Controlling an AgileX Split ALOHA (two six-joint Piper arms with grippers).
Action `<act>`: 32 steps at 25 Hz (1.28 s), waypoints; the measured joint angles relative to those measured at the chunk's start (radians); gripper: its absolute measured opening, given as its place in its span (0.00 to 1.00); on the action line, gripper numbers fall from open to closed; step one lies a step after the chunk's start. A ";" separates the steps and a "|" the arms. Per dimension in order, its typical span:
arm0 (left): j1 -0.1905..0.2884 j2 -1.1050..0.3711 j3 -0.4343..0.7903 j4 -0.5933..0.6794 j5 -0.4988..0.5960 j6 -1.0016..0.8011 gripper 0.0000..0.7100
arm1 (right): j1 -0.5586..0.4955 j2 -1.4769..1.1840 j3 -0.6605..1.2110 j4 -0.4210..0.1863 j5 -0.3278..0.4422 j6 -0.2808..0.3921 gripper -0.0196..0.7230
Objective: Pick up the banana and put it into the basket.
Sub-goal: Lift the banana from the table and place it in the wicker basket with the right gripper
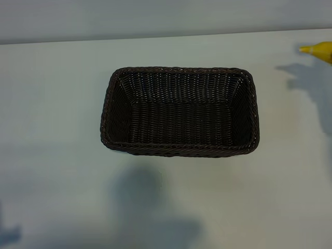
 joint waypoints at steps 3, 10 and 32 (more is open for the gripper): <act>0.000 0.000 0.000 0.000 0.000 0.003 0.79 | 0.090 0.012 -0.002 0.000 -0.009 0.016 0.59; 0.000 0.000 0.000 0.000 0.000 0.005 0.79 | 0.358 0.050 -0.003 0.000 -0.052 0.033 0.59; 0.000 0.000 0.000 0.000 0.000 0.007 0.79 | 0.732 0.172 -0.102 -0.158 -0.396 -0.216 0.59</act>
